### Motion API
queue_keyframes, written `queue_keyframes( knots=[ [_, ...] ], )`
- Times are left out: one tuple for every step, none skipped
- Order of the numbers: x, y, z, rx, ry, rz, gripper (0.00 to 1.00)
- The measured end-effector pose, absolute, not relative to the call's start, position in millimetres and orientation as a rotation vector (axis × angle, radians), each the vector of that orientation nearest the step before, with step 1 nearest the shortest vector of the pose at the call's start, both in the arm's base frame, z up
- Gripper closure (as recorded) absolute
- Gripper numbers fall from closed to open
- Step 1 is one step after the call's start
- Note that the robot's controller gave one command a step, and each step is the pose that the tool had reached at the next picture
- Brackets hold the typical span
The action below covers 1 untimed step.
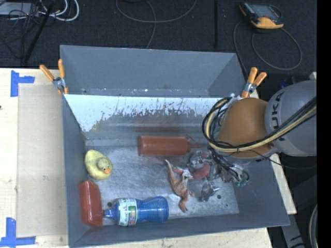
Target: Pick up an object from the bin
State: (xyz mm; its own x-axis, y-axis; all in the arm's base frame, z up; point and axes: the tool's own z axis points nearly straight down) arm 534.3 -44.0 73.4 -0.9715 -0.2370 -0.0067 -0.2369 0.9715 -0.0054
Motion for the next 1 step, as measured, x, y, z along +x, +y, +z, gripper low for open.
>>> queue_keyframes(
  knots=[
    [538.5,-42.2,76.9,-0.376,3.097,-0.006,1.0]
  ],
)
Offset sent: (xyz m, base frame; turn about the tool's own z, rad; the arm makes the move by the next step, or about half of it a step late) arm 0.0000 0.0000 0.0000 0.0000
